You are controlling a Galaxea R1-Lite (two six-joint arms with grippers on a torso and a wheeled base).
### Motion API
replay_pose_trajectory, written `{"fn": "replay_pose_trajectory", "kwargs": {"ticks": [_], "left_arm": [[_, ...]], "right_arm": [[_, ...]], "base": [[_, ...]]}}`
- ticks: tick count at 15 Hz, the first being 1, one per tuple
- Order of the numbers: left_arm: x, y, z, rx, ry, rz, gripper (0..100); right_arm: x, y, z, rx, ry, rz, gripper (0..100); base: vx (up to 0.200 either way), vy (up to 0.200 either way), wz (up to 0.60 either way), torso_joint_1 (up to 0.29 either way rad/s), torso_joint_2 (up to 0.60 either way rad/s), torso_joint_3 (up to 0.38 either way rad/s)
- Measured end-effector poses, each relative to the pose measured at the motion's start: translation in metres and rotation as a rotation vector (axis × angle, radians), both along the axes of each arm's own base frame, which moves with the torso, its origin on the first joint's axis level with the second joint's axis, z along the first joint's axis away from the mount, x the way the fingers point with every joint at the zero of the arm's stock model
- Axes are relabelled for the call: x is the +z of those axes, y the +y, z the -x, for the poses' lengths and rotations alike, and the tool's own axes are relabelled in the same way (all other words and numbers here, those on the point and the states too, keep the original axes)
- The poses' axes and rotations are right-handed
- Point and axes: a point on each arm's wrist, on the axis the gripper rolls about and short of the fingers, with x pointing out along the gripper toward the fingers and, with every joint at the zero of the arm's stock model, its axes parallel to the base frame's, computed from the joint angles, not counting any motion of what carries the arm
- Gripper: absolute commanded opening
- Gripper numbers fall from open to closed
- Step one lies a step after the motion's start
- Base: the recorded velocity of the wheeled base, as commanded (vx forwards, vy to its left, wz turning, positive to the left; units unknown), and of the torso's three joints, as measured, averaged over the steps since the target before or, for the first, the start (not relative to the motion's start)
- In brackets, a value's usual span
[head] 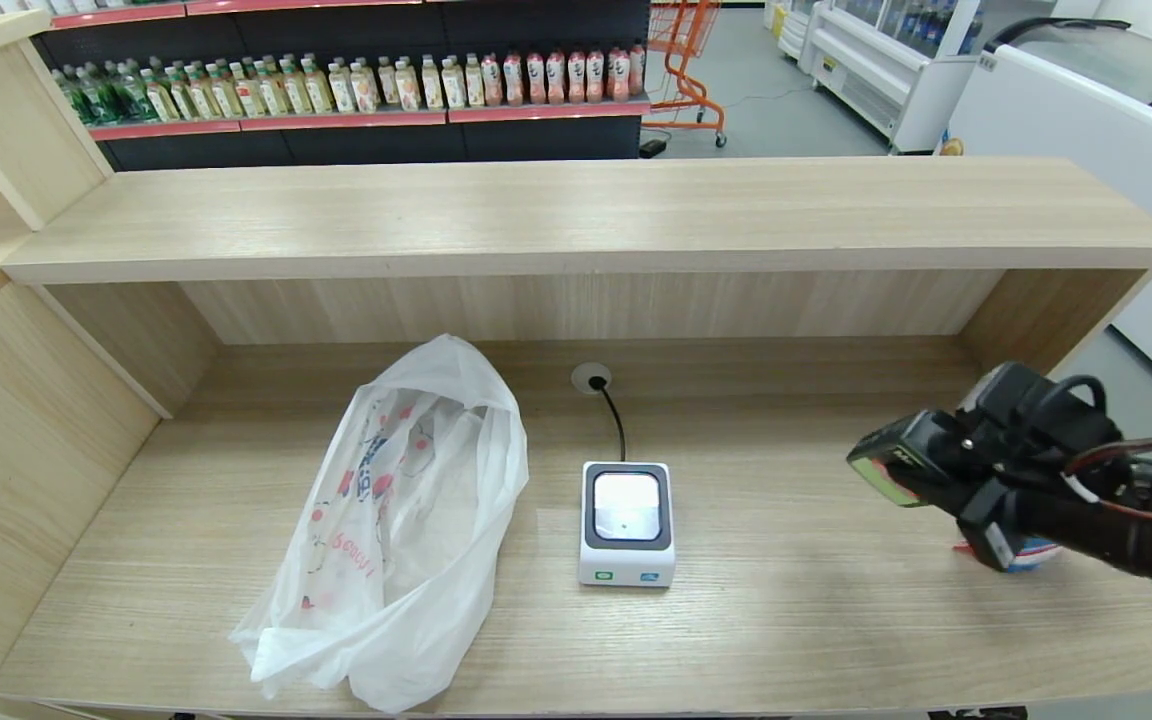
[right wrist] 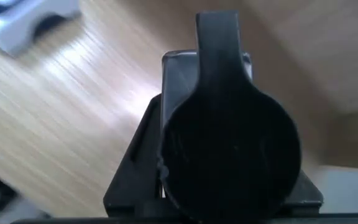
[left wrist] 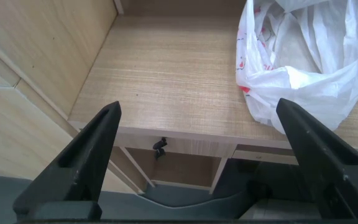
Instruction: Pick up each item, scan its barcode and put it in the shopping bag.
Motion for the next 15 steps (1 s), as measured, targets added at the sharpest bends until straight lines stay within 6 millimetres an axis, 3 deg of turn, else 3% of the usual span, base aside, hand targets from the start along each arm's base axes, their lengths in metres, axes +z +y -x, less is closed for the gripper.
{"fn": "replay_pose_trajectory", "kwargs": {"ticks": [2, 3, 5, 7, 9, 12, 15], "left_arm": [[0.0, 0.0, 0.0, 0.0, 0.0, 0.0, 100], [0.0, 0.0, 0.0, 0.0, 0.0, 0.0, 100], [0.0, 0.0, 0.0, 0.0, 0.0, 0.0, 100], [0.0, 0.0, 0.0, 0.001, 0.0, 0.0, 100], [0.0, 0.0, 0.0, 0.001, 0.0, 0.0, 100], [0.0, 0.0, 0.0, 0.0, 0.0, 0.0, 100], [0.0, 0.0, 0.0, 0.0, 0.0, 0.0, 100]], "right_arm": [[0.011, -0.012, 0.015, 0.062, -0.153, 0.137, 0], [0.014, -0.014, 0.02, 0.152, -0.206, 0.17, 0], [0.018, -0.016, 0.026, 0.361, -0.384, 0.397, 0], [0.021, -0.012, 0.028, 0.552, -0.623, 0.706, 0], [0.018, 0.005, 0.032, 0.757, -0.851, 0.935, 0], [0.003, 0.028, 0.042, 1.045, -1.057, 1.091, 0], [-0.014, 0.041, 0.044, 1.302, -1.257, 1.017, 0]], "base": [[0.0, 0.0, 0.0, 0.0, 0.0, 0.0], [0.0, 0.0, 0.0, 0.0, 0.0, 0.0], [0.0, 0.0, 0.0, 0.0, 0.0, 0.0], [0.0, 0.0, 0.0, 0.0, 0.0, 0.0], [0.0, 0.0, 0.0, 0.0, 0.0, 0.0], [0.0, 0.0, 0.0, 0.0, 0.0, 0.0], [0.0, 0.0, 0.0, 0.0, 0.0, 0.0]]}}
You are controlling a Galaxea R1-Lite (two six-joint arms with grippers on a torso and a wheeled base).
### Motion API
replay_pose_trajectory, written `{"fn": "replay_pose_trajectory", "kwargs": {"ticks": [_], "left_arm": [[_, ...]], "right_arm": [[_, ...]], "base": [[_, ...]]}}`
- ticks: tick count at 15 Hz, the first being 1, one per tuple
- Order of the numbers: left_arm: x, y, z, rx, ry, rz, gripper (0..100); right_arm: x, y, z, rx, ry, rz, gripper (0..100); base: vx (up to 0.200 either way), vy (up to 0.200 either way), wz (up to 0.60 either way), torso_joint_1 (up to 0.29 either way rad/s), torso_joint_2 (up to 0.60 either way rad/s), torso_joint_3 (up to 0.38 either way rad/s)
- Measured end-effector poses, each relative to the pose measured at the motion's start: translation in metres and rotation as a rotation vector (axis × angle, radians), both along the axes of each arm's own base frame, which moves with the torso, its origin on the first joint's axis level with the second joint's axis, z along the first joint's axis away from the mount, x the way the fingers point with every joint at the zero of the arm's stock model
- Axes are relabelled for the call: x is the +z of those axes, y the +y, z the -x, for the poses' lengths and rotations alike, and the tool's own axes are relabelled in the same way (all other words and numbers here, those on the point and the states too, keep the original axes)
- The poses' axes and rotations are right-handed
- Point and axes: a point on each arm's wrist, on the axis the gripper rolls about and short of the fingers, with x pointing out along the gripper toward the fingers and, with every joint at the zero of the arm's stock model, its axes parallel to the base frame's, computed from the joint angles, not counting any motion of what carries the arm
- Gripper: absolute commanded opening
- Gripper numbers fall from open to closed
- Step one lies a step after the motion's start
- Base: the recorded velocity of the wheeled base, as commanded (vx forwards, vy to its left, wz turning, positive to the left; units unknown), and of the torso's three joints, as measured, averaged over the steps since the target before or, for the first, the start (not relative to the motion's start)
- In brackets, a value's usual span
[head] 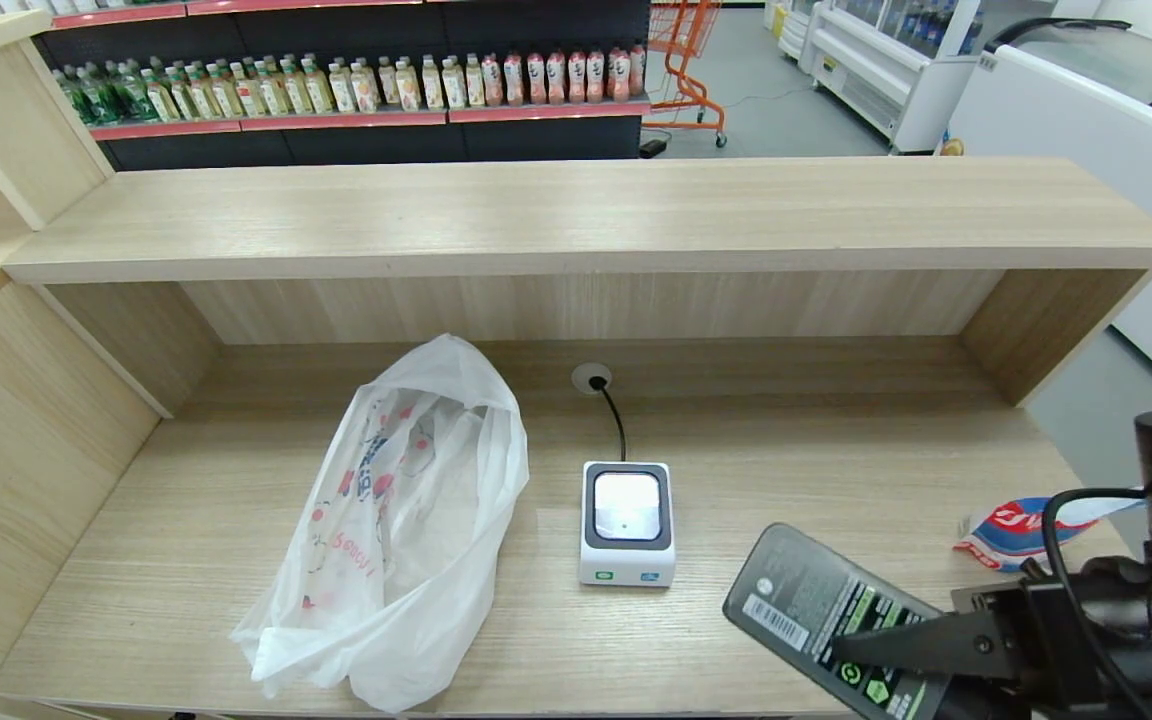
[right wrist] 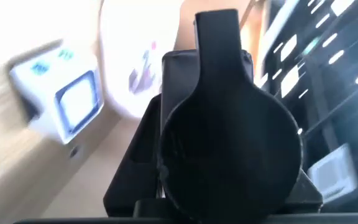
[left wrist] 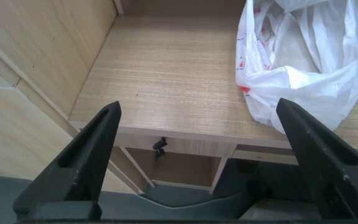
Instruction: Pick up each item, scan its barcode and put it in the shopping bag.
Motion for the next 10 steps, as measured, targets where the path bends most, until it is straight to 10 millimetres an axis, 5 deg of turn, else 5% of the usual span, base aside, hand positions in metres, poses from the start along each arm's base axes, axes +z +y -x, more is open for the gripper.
{"fn": "replay_pose_trajectory", "kwargs": {"ticks": [10], "left_arm": [[0.0, 0.0, 0.0, 0.0, 0.0, 0.0, 100]], "right_arm": [[-0.001, 0.038, -0.01, 0.226, -0.062, -0.021, 0]], "base": [[0.0, 0.0, 0.0, 0.0, 0.0, 0.0]]}}
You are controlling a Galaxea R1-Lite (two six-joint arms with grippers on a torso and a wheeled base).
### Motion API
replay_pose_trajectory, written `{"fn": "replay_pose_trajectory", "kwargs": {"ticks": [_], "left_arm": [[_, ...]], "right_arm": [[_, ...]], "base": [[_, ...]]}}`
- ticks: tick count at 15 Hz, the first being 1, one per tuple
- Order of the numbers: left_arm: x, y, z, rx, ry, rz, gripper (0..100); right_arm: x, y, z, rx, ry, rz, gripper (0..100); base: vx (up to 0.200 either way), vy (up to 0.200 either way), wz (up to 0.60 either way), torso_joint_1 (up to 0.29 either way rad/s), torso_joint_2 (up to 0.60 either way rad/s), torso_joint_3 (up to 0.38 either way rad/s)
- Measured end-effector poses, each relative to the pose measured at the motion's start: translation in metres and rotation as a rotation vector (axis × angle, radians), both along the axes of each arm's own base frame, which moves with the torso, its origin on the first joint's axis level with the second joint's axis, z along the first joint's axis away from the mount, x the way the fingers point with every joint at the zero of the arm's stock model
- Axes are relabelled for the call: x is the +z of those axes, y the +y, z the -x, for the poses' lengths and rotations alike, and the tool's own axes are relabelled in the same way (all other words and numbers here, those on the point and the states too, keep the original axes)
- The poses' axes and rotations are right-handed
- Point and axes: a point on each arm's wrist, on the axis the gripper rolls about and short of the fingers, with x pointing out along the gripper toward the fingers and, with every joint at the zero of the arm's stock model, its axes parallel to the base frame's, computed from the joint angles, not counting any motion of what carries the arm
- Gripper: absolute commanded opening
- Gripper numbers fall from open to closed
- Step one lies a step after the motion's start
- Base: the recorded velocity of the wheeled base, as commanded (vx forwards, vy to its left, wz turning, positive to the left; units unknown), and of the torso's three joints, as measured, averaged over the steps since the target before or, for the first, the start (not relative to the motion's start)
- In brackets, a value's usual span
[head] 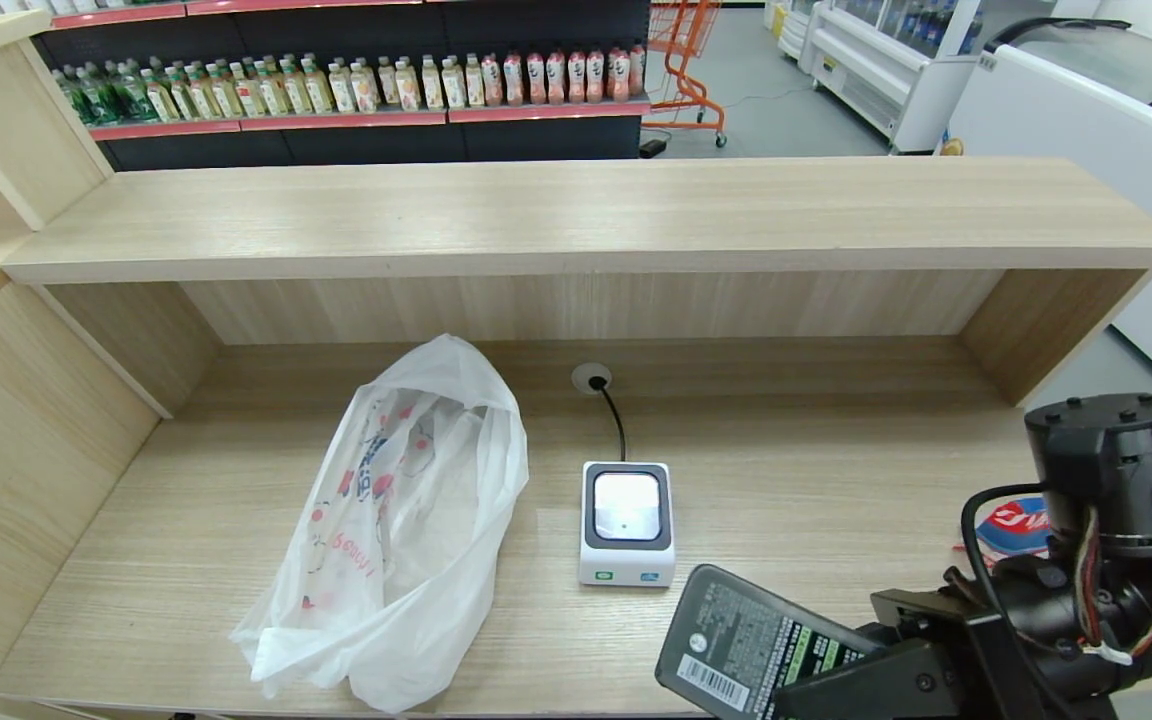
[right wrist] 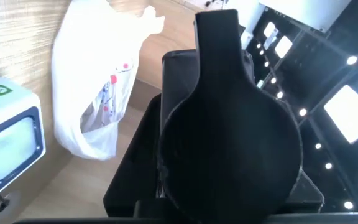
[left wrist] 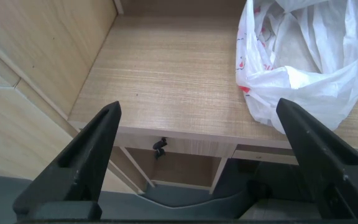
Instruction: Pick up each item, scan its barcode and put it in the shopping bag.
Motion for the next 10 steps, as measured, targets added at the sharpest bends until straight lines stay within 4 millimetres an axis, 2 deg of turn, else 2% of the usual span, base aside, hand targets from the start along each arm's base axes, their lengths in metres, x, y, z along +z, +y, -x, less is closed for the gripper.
{"fn": "replay_pose_trajectory", "kwargs": {"ticks": [5, 10], "left_arm": [[0.0, 0.0, 0.0, 0.0, 0.0, 0.0, 100], [0.0, 0.0, 0.0, 0.0, 0.0, 0.0, 100]], "right_arm": [[-0.0016, 0.0028, -0.001, 0.009, 0.004, 0.004, 0], [-0.0011, -0.0044, -0.0016, -0.023, -0.005, 0.003, 0]], "base": [[0.0, 0.0, 0.0, 0.0, 0.0, 0.0], [0.0, 0.0, 0.0, 0.0, 0.0, 0.0]]}}
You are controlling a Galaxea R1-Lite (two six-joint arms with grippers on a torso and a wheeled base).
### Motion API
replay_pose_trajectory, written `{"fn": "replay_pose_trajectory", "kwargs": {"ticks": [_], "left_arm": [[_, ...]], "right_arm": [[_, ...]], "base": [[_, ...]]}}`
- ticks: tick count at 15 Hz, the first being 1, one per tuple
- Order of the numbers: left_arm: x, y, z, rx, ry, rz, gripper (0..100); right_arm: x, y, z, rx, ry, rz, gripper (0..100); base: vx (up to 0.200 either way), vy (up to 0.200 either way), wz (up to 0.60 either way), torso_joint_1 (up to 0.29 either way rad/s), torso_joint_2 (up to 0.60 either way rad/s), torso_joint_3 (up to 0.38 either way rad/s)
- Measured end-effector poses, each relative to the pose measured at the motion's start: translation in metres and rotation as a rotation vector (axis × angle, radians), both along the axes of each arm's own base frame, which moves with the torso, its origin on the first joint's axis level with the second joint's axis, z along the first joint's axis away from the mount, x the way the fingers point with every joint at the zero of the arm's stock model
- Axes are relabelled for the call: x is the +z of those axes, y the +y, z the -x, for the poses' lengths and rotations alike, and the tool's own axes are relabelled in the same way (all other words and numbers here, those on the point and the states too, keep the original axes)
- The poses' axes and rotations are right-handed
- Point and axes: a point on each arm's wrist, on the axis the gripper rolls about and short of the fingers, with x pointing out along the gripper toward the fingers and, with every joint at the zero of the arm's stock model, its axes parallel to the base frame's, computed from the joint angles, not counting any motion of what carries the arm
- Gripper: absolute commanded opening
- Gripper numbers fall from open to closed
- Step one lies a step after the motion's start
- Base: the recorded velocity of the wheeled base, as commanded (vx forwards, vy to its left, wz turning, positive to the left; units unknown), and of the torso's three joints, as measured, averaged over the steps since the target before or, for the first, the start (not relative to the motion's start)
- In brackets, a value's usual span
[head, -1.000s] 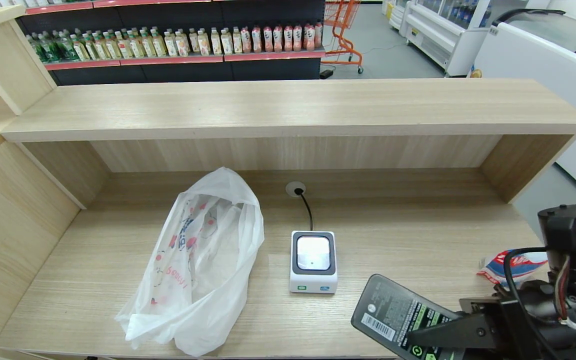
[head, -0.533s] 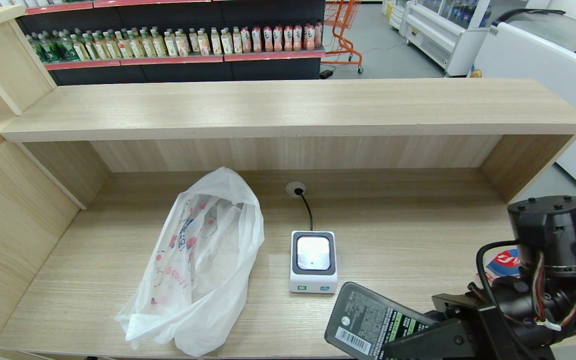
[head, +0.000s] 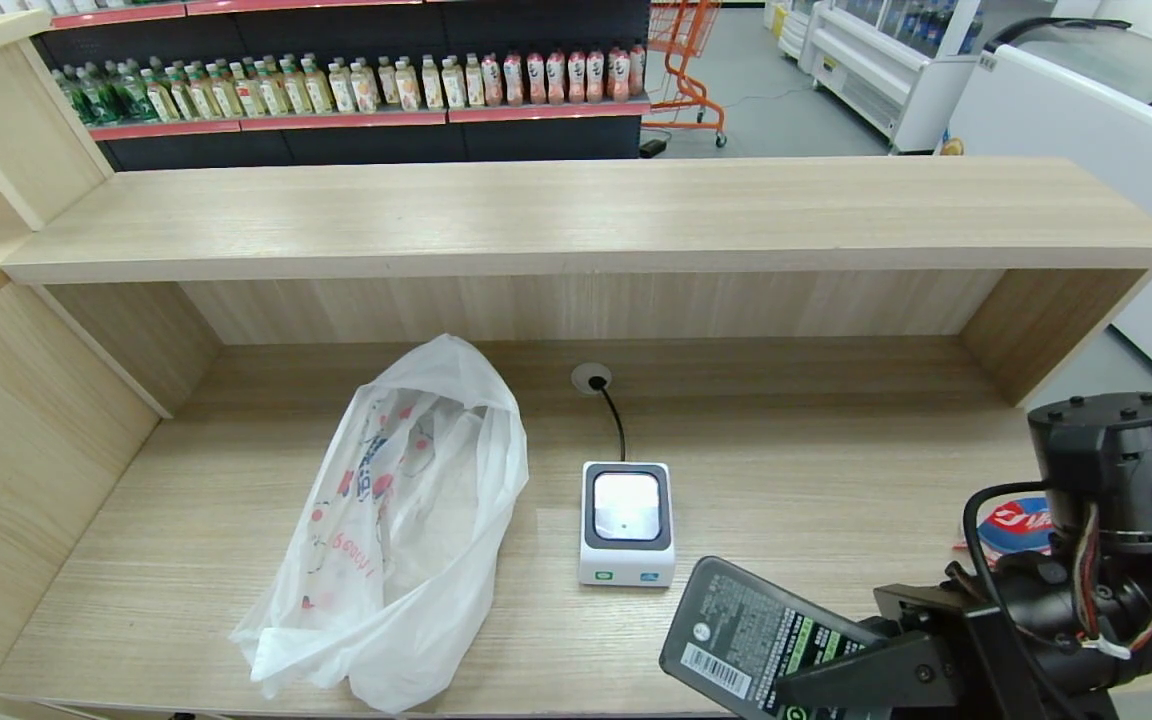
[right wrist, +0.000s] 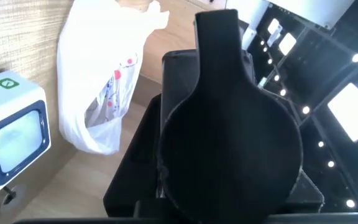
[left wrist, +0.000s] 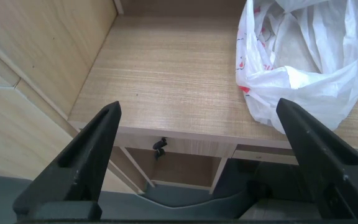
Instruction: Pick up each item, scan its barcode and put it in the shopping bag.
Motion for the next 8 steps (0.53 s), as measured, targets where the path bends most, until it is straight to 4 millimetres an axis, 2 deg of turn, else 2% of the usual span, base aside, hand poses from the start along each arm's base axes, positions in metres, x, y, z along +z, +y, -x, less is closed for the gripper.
{"fn": "replay_pose_trajectory", "kwargs": {"ticks": [8], "left_arm": [[0.0, 0.0, 0.0, 0.0, 0.0, 0.0, 100]], "right_arm": [[0.0068, -0.0074, -0.0018, -0.036, -0.052, -0.029, 0]], "base": [[0.0, 0.0, 0.0, 0.0, 0.0, 0.0]]}}
